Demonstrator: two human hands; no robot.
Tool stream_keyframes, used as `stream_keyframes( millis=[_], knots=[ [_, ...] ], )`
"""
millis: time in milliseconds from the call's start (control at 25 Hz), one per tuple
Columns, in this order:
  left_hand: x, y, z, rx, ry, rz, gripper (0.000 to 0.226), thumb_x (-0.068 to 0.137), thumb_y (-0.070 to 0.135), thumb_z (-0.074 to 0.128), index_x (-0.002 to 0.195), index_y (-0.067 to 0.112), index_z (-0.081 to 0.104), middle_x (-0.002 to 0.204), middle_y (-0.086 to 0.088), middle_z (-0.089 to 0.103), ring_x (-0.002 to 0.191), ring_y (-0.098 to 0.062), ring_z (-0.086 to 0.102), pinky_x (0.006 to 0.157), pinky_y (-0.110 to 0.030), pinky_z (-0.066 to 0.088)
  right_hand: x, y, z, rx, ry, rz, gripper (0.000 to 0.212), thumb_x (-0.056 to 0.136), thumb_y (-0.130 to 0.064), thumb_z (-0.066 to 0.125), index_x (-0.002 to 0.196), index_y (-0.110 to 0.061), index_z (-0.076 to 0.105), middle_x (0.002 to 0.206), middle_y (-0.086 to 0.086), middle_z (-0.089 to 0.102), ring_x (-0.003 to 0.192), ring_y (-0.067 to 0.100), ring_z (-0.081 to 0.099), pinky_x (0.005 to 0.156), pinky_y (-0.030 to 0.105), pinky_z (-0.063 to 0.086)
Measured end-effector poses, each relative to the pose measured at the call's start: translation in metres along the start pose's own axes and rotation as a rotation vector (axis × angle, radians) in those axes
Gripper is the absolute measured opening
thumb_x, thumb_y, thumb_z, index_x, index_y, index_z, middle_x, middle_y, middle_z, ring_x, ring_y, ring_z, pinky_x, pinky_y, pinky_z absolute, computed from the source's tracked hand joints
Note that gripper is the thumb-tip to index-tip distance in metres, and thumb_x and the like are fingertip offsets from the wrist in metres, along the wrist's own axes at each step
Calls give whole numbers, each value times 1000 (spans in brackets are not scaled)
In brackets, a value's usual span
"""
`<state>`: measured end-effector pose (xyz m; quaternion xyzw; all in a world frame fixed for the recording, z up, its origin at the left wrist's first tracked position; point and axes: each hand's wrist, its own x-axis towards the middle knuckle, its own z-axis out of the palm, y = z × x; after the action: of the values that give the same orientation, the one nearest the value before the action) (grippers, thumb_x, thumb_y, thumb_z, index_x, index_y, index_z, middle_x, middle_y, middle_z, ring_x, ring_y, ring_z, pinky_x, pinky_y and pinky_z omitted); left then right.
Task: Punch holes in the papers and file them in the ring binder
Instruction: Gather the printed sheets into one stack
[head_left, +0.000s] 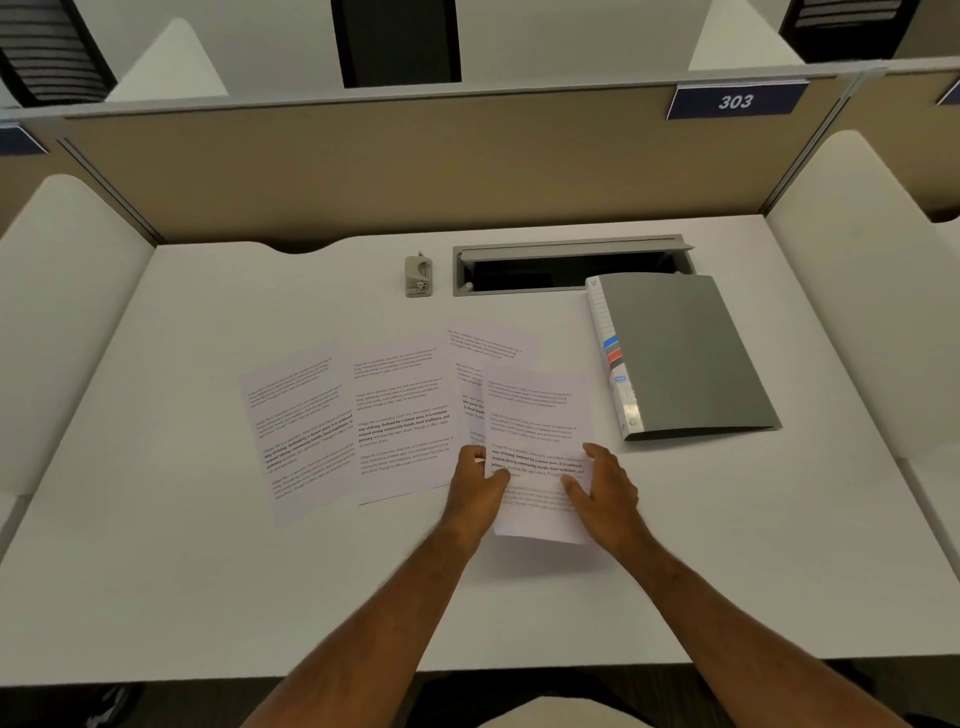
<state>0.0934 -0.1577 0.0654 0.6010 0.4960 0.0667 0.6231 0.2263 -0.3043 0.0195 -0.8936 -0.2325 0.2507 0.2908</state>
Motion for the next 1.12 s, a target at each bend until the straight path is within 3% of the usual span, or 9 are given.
stream_keyframes(
  millis=[120, 200, 280, 400, 600, 720, 800, 960, 1120],
  knots=[
    [-2, 1, -24, -60, -12, 5, 31, 101, 14, 61, 127, 24, 48, 124, 5, 66, 107, -14, 69, 72, -16, 57, 6, 2, -5, 80, 46, 75, 61, 94, -39, 66, 144, -18, 40, 143, 5, 51, 130, 27, 51, 111, 48, 38],
    [-4, 0, -37, -93, -26, -4, 33, 100, 13, 63, 127, 23, 49, 120, 5, 70, 103, -11, 71, 69, -15, 58, 8, -3, -6, 312, 30, 182, 63, 91, -40, 70, 142, -17, 40, 137, 8, 54, 121, 26, 56, 103, 43, 46],
    [-5, -4, -48, -101, -46, -16, 34, 98, 14, 66, 126, 25, 51, 117, 7, 72, 98, -9, 73, 72, -18, 60, 8, -12, -10, 682, -74, 344, 63, 89, -39, 74, 140, -17, 42, 130, 9, 61, 108, 24, 66, 93, 41, 54],
    [-3, -11, -60, -80, -97, -27, 34, 97, 18, 68, 124, 29, 53, 117, 10, 73, 98, -10, 74, 75, -21, 60, 6, -23, -13, 1037, -315, 372, 52, 91, -29, 75, 136, -12, 54, 125, 12, 70, 110, 34, 70, 96, 57, 55],
    [10, -22, -76, 23, -75, -91, 33, 96, 25, 69, 124, 19, 51, 116, -1, 69, 100, -15, 69, 73, -22, 56, 9, -27, 1, 758, -259, 231, 41, 89, -17, 76, 127, -20, 61, 123, 5, 72, 103, 26, 73, 91, 53, 58],
    [26, -29, -89, 43, 57, -131, 34, 95, 23, 70, 122, 16, 49, 112, -10, 65, 91, -20, 66, 71, -26, 56, 7, -22, 8, 664, -219, 199, 44, 88, -22, 77, 128, -23, 59, 123, 1, 72, 102, 23, 74, 88, 50, 60],
    [38, -34, -102, 98, 208, -103, 39, 90, 22, 76, 118, 16, 51, 112, -11, 64, 96, -24, 65, 73, -27, 54, 4, -26, 8, 641, -189, 168, 44, 89, -23, 76, 130, -22, 57, 121, -2, 71, 102, 21, 73, 85, 44, 62],
    [62, -37, -128, 280, 492, -46, 63, 80, 33, 85, 128, 9, 52, 127, -12, 54, 120, -31, 52, 94, -43, 51, 3, -34, 7, 633, -144, 137, 44, 90, -24, 74, 130, -24, 56, 121, -6, 70, 103, 18, 72, 86, 39, 61],
    [84, -33, -140, 433, 572, -148, 93, 73, 61, 82, 137, 5, 45, 136, -17, 49, 124, -34, 49, 100, -49, 47, 9, -41, 8, 624, -116, 121, 48, 90, -25, 74, 134, -21, 54, 124, -4, 69, 107, 19, 71, 90, 43, 60]
  ],
)
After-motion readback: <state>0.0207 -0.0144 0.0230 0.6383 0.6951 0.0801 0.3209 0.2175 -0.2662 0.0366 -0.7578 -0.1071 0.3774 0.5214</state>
